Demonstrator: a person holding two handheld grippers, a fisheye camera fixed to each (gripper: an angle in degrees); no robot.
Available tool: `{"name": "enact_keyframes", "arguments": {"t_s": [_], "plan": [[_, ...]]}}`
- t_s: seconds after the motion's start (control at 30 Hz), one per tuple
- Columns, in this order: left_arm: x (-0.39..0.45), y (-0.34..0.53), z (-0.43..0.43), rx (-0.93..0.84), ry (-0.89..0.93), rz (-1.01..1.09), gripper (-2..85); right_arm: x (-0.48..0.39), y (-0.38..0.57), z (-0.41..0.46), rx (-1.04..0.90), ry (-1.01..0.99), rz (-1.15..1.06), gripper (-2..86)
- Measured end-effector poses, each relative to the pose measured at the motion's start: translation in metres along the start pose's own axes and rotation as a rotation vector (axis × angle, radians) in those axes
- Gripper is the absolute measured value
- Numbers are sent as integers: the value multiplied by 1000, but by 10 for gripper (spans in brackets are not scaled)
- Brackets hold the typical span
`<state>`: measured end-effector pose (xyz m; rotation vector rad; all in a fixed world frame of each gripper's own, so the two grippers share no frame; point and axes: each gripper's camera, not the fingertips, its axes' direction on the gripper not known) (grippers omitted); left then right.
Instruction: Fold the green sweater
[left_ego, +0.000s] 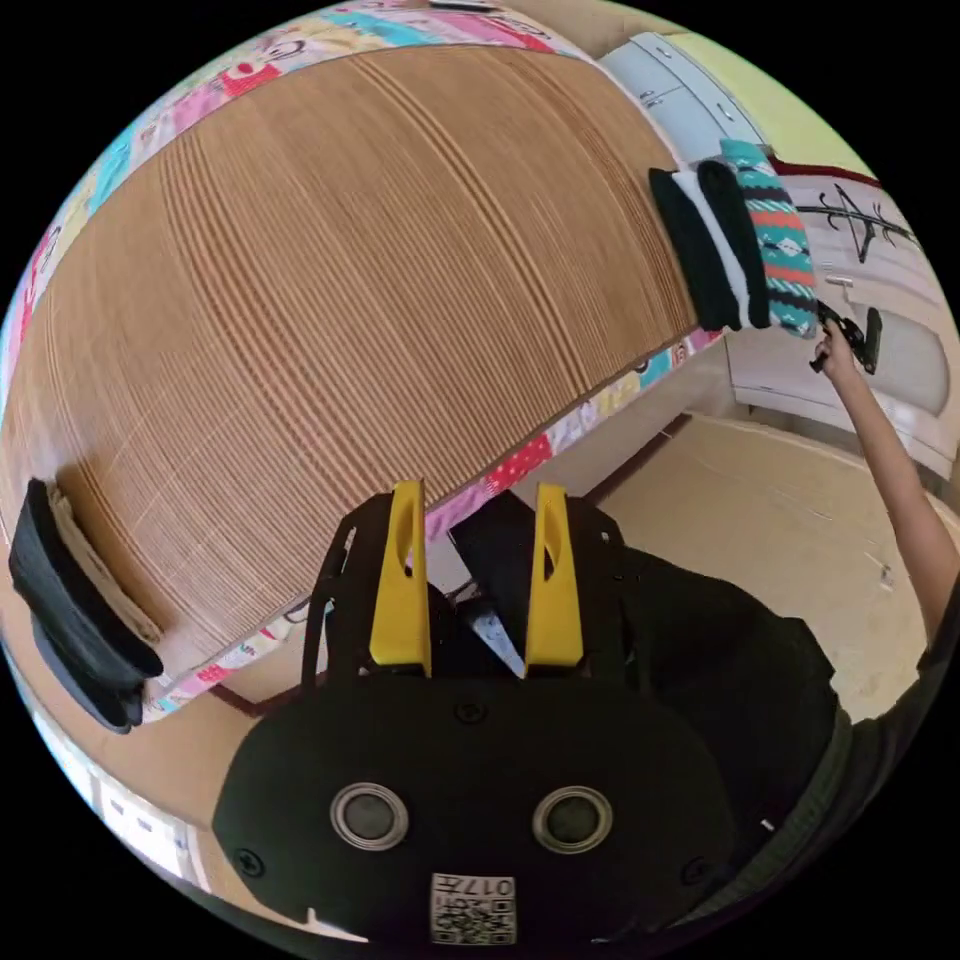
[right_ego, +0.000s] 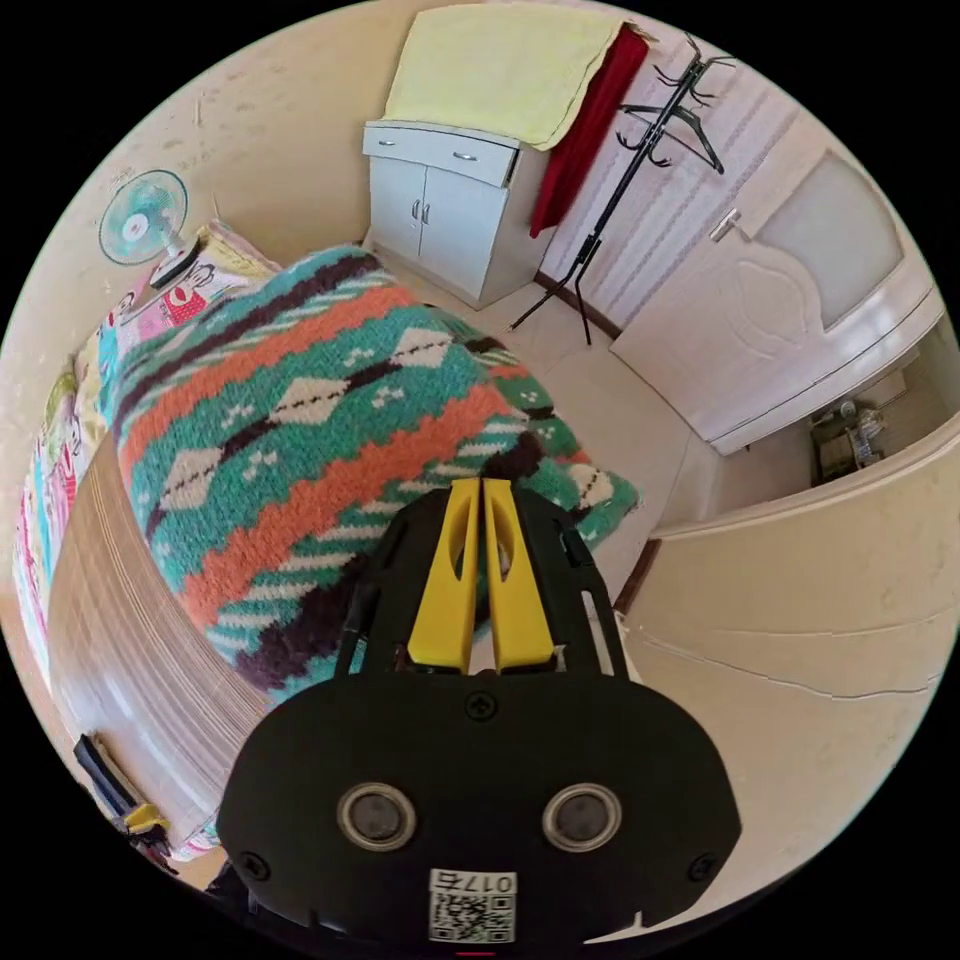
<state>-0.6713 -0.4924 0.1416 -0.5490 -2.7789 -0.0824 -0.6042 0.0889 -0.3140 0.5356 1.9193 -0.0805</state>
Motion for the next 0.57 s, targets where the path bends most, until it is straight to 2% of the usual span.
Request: {"name": "enact_keyframes", "arguments": {"t_s": [0.17,0.27,0.33,0.4,0.47,0.53,0.57], "plan": [[-105,167,-67,120,-87,-369,145,-5,-23,5,-127,-37,66,3],[-136,247,-93,223,-101,-545,143,-6,-42,1,-253,64,164,3],[-146,287,-100,287,-83,-628,140,-7,-39,-24,-174,102,287,3],[-152,323,-102,344,-64,-694,138,-18,-15,-69,9,-76,398,3],[-158,363,-101,415,-48,-774,137,-39,16,-92,109,-245,366,3],[-165,391,-100,471,-20,-837,137,-67,51,-100,119,-422,277,3],[-171,408,-99,508,4,-868,137,-88,75,-93,58,-561,222,3]]}}
